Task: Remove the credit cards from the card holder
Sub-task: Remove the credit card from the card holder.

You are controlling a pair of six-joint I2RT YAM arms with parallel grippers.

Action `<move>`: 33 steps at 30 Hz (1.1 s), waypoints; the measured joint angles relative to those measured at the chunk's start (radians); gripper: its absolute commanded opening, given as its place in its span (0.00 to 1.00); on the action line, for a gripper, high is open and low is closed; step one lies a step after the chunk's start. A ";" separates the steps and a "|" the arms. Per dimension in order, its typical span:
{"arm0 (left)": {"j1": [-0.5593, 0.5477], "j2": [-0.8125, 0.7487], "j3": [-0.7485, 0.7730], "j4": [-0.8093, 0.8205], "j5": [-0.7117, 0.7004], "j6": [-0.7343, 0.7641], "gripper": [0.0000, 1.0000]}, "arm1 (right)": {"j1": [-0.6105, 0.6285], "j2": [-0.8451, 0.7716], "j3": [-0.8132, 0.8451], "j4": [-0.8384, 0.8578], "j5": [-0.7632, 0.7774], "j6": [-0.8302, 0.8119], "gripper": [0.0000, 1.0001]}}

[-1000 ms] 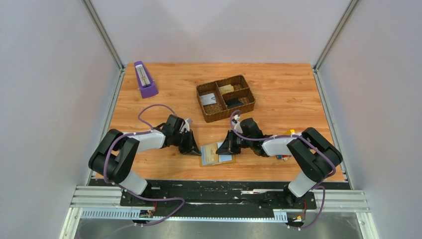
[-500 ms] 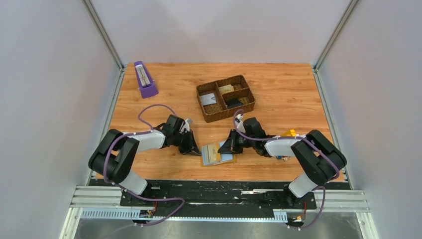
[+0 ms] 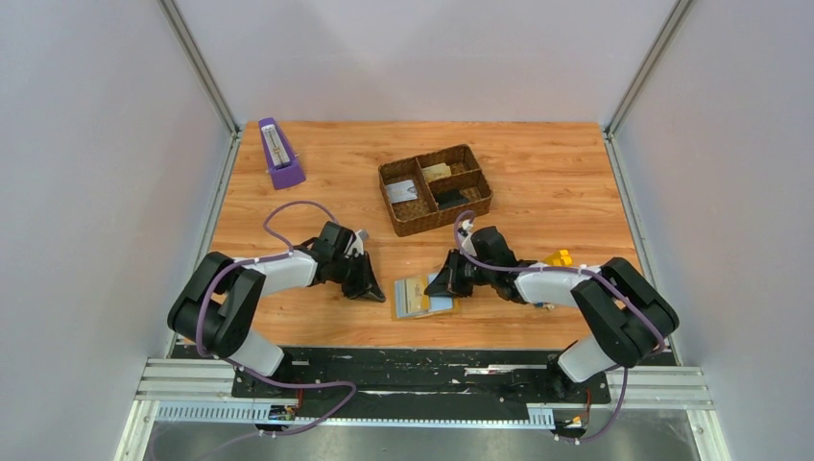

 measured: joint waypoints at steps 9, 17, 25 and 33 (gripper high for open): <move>0.000 -0.013 0.000 -0.021 -0.010 0.007 0.18 | -0.015 -0.142 0.000 -0.135 0.096 -0.006 0.00; 0.000 -0.142 -0.002 -0.069 -0.019 0.007 0.37 | 0.000 -0.121 -0.004 -0.068 0.053 0.011 0.00; 0.000 -0.202 -0.003 0.027 0.062 -0.025 0.35 | 0.052 -0.053 0.001 -0.023 0.003 0.026 0.00; -0.005 -0.044 -0.056 0.247 0.167 -0.093 0.29 | 0.052 -0.014 0.001 0.005 -0.004 0.032 0.00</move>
